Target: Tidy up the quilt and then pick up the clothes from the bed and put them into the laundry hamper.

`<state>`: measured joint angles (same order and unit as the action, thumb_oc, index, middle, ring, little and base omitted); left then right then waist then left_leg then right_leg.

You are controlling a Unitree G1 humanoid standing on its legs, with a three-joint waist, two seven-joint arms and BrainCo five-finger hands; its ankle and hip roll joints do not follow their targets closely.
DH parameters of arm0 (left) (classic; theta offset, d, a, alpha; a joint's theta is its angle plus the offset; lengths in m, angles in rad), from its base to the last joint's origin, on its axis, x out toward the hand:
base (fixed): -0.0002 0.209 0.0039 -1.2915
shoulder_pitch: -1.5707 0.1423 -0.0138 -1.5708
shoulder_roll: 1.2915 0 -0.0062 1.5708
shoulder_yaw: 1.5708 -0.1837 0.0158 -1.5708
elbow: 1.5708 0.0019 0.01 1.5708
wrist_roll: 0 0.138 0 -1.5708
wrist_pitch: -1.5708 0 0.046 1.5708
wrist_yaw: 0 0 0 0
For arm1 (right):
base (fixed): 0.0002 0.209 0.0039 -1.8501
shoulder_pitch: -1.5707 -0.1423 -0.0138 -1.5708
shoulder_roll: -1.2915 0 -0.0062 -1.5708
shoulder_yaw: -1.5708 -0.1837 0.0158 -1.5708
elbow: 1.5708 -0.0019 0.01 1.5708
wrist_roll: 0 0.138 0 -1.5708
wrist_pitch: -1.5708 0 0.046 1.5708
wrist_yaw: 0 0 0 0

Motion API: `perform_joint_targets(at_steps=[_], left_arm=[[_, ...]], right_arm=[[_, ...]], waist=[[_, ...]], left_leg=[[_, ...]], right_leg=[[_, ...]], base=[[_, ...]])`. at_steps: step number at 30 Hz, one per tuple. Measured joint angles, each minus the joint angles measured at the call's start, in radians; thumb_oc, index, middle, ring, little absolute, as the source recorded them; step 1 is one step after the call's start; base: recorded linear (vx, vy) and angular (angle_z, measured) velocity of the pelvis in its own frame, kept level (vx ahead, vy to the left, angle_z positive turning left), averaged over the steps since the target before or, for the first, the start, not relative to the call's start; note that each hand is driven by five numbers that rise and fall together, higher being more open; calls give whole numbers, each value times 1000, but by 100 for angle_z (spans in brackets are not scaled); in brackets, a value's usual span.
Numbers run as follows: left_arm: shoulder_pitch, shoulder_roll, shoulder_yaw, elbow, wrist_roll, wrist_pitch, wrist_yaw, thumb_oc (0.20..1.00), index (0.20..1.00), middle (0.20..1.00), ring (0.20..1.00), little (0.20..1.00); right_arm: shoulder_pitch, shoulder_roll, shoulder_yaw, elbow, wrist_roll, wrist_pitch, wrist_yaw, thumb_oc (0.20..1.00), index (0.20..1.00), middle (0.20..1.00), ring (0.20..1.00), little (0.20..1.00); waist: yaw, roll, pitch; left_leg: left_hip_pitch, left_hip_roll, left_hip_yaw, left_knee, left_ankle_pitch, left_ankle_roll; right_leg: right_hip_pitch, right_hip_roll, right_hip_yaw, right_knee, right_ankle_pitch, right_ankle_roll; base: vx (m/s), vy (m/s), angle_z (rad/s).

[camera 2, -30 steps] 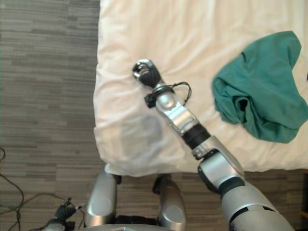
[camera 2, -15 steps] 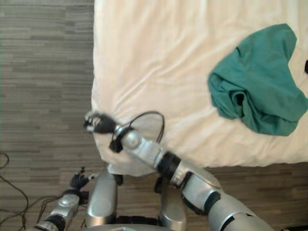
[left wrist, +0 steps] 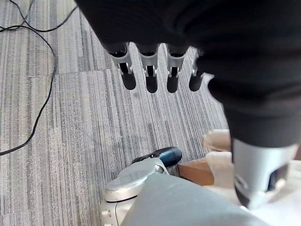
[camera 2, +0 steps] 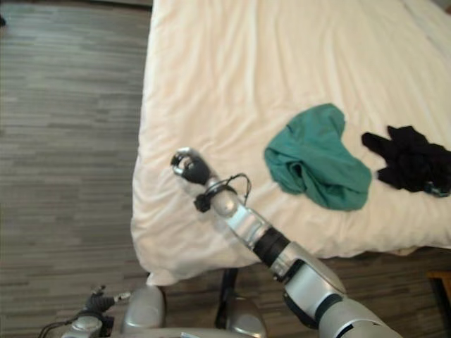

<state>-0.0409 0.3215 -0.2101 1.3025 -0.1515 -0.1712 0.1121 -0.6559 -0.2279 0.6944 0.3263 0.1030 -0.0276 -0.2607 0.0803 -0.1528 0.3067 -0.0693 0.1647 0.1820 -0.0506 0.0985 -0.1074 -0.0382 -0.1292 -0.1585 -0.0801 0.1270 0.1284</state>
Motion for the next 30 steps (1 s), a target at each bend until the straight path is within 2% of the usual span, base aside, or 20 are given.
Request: perform_joint_targets(at_steps=[2, 3, 5, 7, 9, 12, 13, 14, 17, 20, 23, 24, 26, 28, 30], left_arm=[[3, 9, -18, -8, 7, 9, -1, 1000, 1000, 1000, 1000, 1000], [4, 13, -34, -22, 6, 10, -2, 1000, 1000, 1000, 1000, 1000], [-2, 14, -39, -39, -3, 13, -3, 1000, 1000, 1000, 1000, 1000], [-12, 9, -66, -62, -47, 18, -7, 1000, 1000, 1000, 1000, 1000], [-36, -19, -77, -80, -81, 18, -10, 1000, 1000, 1000, 1000, 1000], [-47, -54, -76, -87, -83, 12, 0, 1000, 1000, 1000, 1000, 1000], [-46, -54, -77, -87, -82, 6, 0, 1000, 1000, 1000, 1000, 1000], [-46, -54, -78, -87, -83, 5, 0, 1000, 1000, 1000, 1000, 1000], [-41, -54, -75, -86, -83, 7, 1, 1000, 1000, 1000, 1000, 1000], [-38, -53, -67, -88, -83, 13, 7, 1000, 1000, 1000, 1000, 1000], [-34, -46, -54, -86, -83, 21, 16, 1000, 1000, 1000, 1000, 1000], [-34, -39, -46, -86, -83, 21, 19, 1000, 1000, 1000, 1000, 1000], [-32, -31, -35, -76, -83, 21, 25, 1000, 1000, 1000, 1000, 1000], [-24, -14, -25, -65, -83, 21, 44, 1000, 1000, 1000, 1000, 1000], [-20, -1, -25, -69, -82, 26, 53, 1000, 1000, 1000, 1000, 1000]], right_arm=[[0, -7, -25, -20, 36, 28, -1, 200, 200, 200, 200, 200], [2, -5, -29, -19, 68, 62, 1, 200, 200, 200, 200, 200], [6, 0, -25, -6, 102, 120, 4, 200, 200, 200, 200, 200], [24, 16, -23, 52, 132, 186, -6, 200, 200, 200, 200, 200], [50, 24, -30, 134, 141, 210, -35, 200, 200, 200, 200, 200], [42, 29, -74, 125, 139, 142, -76, 200, 200, 200, 200, 200], [45, 28, -82, 125, 139, 120, -75, 200, 200, 200, 200, 200], [61, 29, -102, 125, 141, 74, -70, 200, 200, 200, 200, 200], [98, 28, -142, 121, 143, 5, -61, 200, 200, 200, 200, 200], [140, 28, -169, 120, 143, -43, -60, 200, 200, 200, 200, 200], [220, 30, -219, 130, 144, -92, -55, 200, 200, 200, 200, 200], [267, 43, -274, 185, 154, -133, -40, 200, 200, 200, 200, 200], [318, 70, -344, 265, 197, -169, 4, 200, 200, 200, 200, 200], [380, 111, -445, 396, 265, -171, 87, 200, 200, 200, 200, 200], [439, 113, -481, 504, 271, -169, 119, 200, 200, 200, 200, 200]], waist=[[-10, 2, 0], [-23, 15, 7], [-29, 13, 1], [-39, 40, 12], [-44, 77, 43], [-69, 139, 105], [-78, 151, 115], [-91, 159, 125], [-99, 163, 128], [-102, 149, 125], [-105, 105, 122], [-108, 76, 115], [-111, 37, 85], [-127, -16, 25], [-141, -59, -20]], left_leg=[[6, 4, 1, 0, 2, 0], [-4, 3, 3, 2, 4, 0], [-36, -2, 5, 7, 11, 2], [-82, -7, 7, 22, 23, 6], [-124, -19, 18, 37, 29, 15], [-143, -40, 27, 34, 26, 18], [-145, -43, 27, 33, 26, 18], [-146, -45, 30, 33, 26, 18], [-155, -52, 32, 28, 25, 18], [-147, -60, 35, 15, 23, 24], [-101, -69, 46, -4, 20, 28], [-70, -73, 49, -6, 12, 34], [-35, -74, 55, -16, 0, 38], [4, -74, 59, -33, -9, 38], [28, -74, 69, -37, -22, 39]], right_leg=[[5, 5, 3, 0, 0, 0], [-10, 6, 7, 0, 0, -1], [-39, 3, 11, 3, 7, 5], [-85, -6, 23, 15, 13, 5], [-133, -20, 28, 32, 18, 10], [-163, -39, 37, 31, 29, 15], [-164, -44, 37, 30, 29, 15], [-170, -45, 44, 32, 29, 15], [-187, -49, 53, 28, 29, 15], [-184, -53, 58, 25, 29, 16], [-143, -61, 61, 19, 35, 25], [-113, -64, 62, 18, 32, 26], [-85, -65, 70, 17, 28, 30], [-54, -63, 76, 11, 25, 31], [-36, -63, 86, 9, 22, 36]], base=[[-17, -51, -5], [-78, -11, -3], [-129, 38, -6], [-150, 47, -3], [-163, 55, -2], [-117, 75, -10], [-118, 100, -8], [-78, 87, -2], [-60, 64, -2], [-39, 3, 1], [0, 0, 0], [0, 0, 0], [-4, 36, -8], [26, 65, -8], [46, 92, -9]])
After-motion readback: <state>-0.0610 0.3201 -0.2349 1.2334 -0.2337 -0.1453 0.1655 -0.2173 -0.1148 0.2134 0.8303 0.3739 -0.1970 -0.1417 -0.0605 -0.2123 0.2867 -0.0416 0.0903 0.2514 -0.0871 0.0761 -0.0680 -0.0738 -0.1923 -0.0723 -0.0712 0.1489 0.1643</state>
